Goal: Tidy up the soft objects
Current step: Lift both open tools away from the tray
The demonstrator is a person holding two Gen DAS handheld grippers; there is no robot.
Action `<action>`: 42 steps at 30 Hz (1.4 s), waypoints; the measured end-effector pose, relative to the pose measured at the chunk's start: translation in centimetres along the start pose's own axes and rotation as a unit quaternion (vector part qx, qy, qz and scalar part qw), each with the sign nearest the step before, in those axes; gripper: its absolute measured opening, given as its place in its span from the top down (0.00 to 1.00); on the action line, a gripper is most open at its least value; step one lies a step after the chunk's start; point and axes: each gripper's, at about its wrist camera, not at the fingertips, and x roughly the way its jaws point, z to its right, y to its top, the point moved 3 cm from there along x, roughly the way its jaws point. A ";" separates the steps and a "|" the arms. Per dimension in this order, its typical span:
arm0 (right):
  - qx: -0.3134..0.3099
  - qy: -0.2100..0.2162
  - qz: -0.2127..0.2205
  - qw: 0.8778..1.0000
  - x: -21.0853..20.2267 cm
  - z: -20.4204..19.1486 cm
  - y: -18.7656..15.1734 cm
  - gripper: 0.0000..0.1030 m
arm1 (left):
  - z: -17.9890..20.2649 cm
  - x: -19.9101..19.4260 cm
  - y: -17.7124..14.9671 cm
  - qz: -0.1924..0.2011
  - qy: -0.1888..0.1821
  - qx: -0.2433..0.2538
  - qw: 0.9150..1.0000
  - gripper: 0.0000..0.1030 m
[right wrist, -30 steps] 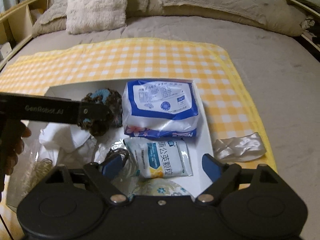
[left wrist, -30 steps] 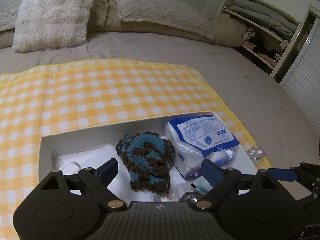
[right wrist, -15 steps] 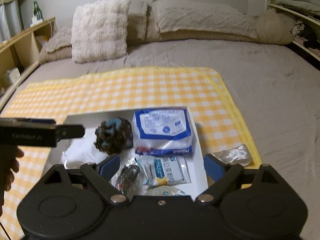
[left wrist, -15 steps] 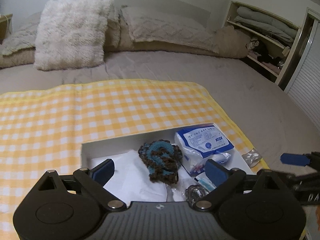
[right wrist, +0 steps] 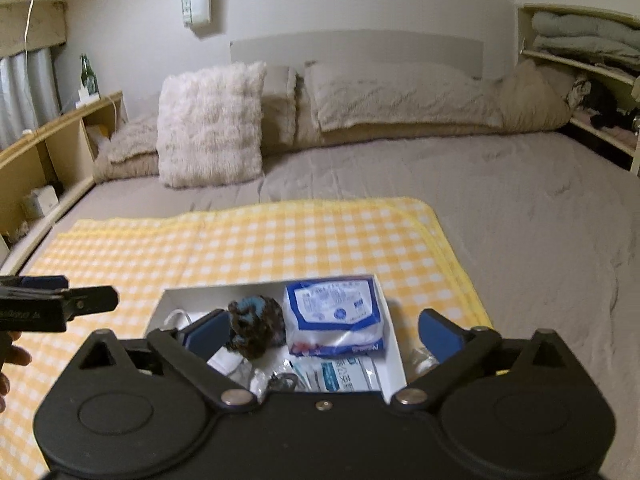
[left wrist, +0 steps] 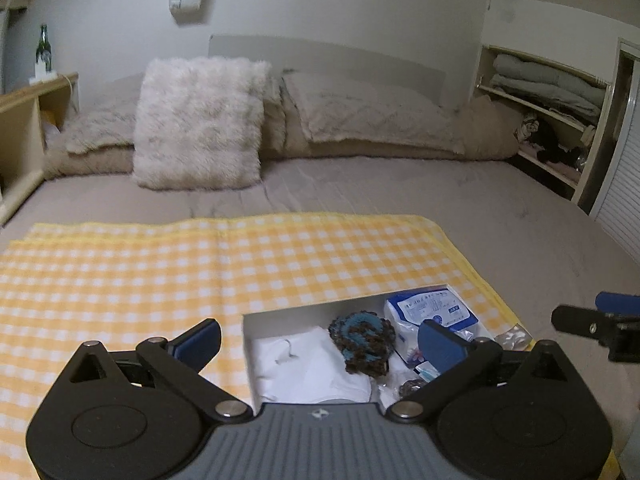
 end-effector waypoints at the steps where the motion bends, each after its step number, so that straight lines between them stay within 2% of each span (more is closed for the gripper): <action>1: 0.001 0.000 0.007 1.000 -0.5 -0.1 0.1 0.00 | -0.1 -0.6 0.0 0.005 0.003 0.000 1.000 0.00; 9: 0.000 -0.001 0.043 0.999 -4.7 -1.1 0.1 0.00 | 0.0 -6.1 -0.6 0.036 0.026 0.013 0.999 0.00; 19: -0.007 0.013 0.071 0.997 -10.0 -2.6 -1.9 0.00 | 0.6 -11.5 -2.9 0.071 0.042 0.019 0.996 0.00; 27: -0.039 0.020 0.078 0.996 -12.6 -5.0 -4.8 0.00 | 0.6 -13.9 -6.0 0.071 0.057 0.013 0.996 0.00; 34: -0.068 -0.004 0.088 0.994 -14.1 -6.2 -7.1 0.00 | -0.3 -15.5 -8.6 0.062 0.061 0.000 0.996 0.00; 42: -0.080 -0.017 0.092 0.992 -14.9 -7.2 -9.0 0.00 | -0.5 -16.9 -10.7 0.077 0.078 0.012 0.994 0.00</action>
